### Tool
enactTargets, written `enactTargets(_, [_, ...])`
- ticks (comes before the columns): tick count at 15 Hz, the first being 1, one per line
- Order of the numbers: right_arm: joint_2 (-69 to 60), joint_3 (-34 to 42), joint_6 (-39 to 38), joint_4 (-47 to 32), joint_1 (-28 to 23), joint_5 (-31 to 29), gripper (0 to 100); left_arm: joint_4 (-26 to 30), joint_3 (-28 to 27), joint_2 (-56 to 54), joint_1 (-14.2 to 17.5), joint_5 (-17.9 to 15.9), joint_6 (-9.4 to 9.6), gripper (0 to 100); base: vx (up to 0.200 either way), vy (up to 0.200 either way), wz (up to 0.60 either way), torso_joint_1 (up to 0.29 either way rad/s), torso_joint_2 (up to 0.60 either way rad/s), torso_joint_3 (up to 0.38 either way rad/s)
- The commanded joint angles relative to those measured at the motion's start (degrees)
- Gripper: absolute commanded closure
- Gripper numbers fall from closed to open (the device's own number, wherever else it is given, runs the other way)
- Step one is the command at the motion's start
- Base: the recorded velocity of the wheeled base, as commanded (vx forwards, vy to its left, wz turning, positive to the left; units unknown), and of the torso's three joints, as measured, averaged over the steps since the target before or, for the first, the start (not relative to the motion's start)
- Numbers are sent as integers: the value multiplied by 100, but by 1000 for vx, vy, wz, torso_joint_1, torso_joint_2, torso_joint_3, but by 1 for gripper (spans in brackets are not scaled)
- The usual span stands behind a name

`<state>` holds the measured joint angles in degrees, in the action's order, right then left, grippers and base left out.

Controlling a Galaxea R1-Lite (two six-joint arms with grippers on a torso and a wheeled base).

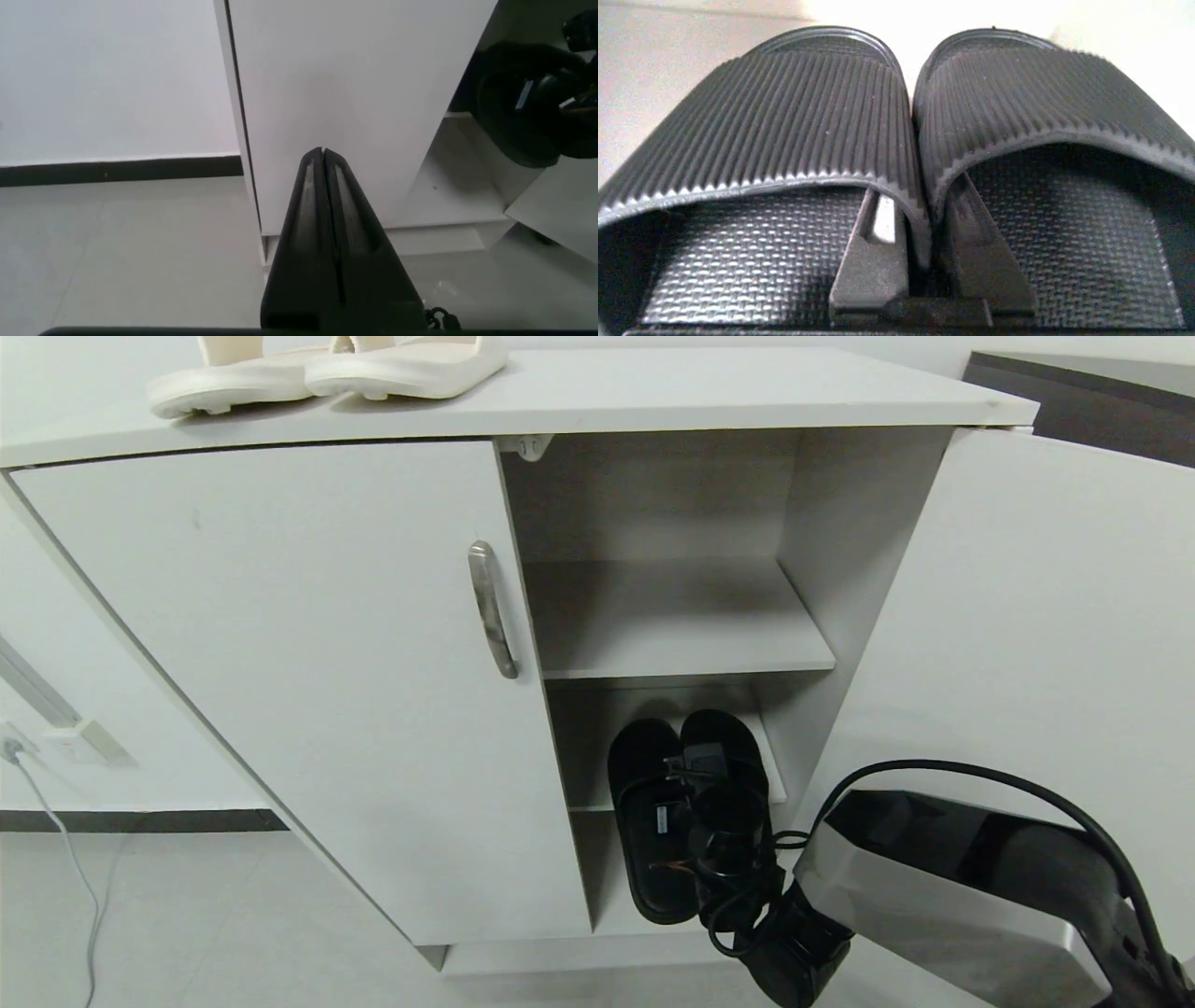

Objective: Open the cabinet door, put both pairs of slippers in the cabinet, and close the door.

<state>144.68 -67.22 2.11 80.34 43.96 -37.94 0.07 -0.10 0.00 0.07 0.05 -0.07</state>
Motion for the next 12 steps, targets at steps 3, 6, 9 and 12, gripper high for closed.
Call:
enactTargets(3, [148,-547,-132,-712,-230,-3,100,1,1,9,1,4,-1,100,0,0,0,0,0,0])
enactTargets(6, [210,-1259,-352,-1609,-309,-3,100,1,10,9,1,21,7,100,0,0,0,0,0,0])
enactTargets(9, [526,-2155,-369,-2198,-441,-3,100,1,10,9,1,21,7,100,0,0,0,0,0,0])
enactTargets(12, [825,-2911,-325,-2628,-573,-3,100,1,10,9,1,21,7,100,0,0,0,0,0,0])
